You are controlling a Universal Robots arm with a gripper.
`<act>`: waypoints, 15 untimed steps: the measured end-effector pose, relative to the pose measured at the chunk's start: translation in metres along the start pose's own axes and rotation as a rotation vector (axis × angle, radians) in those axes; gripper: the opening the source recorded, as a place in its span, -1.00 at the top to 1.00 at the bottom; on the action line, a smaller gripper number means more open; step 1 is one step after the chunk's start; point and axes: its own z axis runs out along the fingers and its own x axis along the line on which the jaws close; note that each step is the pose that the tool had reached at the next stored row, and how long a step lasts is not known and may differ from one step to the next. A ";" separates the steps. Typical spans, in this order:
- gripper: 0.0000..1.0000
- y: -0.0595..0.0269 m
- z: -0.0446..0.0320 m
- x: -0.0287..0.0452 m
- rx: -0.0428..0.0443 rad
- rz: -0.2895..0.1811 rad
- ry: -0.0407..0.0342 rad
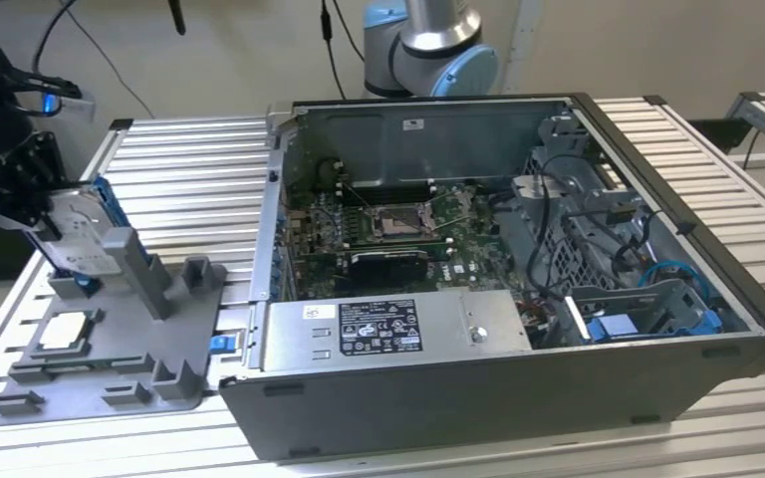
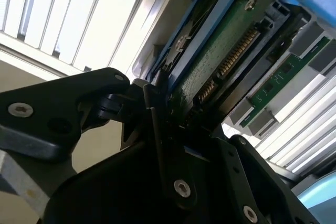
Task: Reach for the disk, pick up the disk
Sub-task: 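Pick up the disk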
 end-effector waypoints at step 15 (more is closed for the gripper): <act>1.00 0.0002 -0.0178 0.0000 -0.0001 0.000 0.0000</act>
